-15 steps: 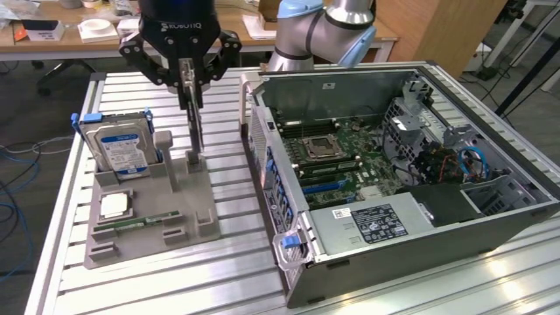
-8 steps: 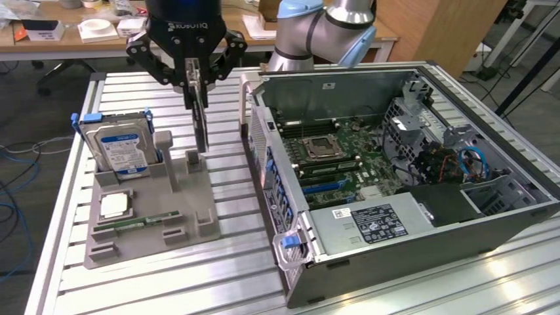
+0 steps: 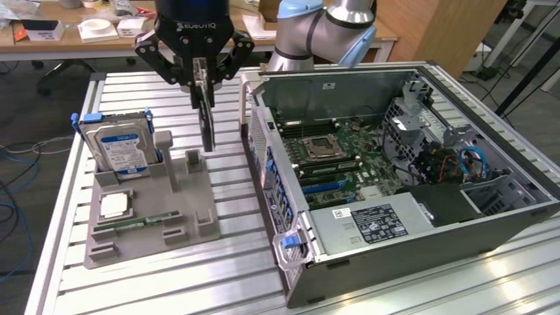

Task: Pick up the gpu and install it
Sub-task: 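Pick up the gpu and move the gpu toward the slot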

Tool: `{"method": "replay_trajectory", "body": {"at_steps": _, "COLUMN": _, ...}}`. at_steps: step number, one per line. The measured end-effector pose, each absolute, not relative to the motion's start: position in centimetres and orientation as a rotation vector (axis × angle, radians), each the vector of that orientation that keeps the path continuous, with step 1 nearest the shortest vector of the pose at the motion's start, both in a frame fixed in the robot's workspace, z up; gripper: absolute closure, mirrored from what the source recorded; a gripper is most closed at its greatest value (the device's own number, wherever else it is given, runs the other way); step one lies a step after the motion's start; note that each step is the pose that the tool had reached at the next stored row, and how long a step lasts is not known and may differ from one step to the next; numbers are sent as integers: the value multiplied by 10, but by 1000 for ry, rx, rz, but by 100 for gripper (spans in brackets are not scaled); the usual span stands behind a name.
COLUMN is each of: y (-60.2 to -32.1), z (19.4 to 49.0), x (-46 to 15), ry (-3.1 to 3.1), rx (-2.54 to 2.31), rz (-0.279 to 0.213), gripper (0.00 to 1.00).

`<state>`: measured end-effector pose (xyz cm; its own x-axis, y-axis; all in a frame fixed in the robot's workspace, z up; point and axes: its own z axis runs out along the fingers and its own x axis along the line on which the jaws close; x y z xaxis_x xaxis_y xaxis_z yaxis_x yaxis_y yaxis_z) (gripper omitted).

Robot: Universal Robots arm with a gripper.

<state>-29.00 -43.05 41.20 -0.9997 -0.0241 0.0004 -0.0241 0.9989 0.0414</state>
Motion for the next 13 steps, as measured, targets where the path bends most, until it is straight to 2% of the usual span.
{"method": "replay_trajectory", "body": {"at_steps": 13, "y": -430, "z": 412, "x": -274, "ry": -3140, "rx": 38, "rz": -65, "gripper": 74}}
